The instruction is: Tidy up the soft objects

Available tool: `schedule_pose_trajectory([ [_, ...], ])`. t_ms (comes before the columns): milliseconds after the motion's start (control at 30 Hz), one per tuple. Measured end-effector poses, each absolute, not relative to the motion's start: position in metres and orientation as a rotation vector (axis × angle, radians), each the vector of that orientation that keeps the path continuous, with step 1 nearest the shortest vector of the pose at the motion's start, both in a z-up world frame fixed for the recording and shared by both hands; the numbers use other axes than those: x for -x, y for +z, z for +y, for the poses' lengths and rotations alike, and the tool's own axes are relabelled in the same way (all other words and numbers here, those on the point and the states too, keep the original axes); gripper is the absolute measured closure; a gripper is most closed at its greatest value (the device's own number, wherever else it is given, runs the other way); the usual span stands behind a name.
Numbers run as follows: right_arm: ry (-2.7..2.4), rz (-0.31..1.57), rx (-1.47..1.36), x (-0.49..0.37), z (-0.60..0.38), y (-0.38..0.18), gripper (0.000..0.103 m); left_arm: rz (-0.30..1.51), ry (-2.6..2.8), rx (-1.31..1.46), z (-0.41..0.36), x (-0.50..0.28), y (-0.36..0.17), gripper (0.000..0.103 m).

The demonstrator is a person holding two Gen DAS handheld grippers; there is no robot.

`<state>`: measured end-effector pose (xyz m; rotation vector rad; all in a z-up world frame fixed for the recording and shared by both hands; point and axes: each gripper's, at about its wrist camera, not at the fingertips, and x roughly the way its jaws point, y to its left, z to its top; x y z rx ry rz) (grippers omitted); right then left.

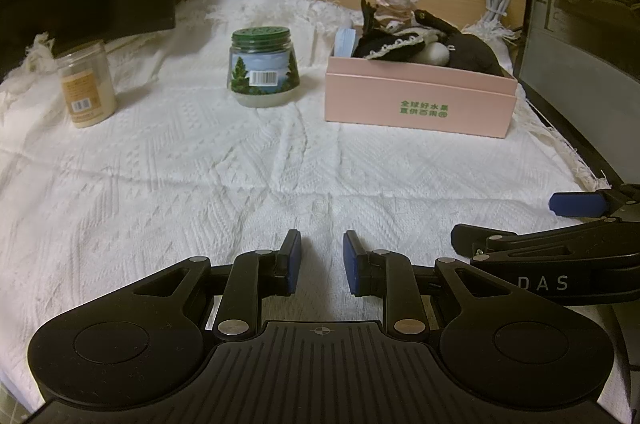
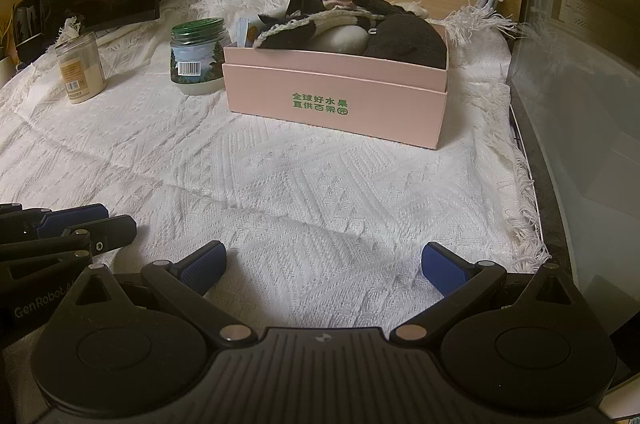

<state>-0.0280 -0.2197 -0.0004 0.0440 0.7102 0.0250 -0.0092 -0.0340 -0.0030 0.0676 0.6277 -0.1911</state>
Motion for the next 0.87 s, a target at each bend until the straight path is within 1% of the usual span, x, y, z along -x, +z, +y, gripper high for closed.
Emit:
schedule_pose_trajectory([
  [867,0.026,0.710,-0.043,0.0278,-0.2198,-0.0010,0.000,0.629,-0.198,-0.077,-0.0342,0.0125,-0.0026,0.077],
])
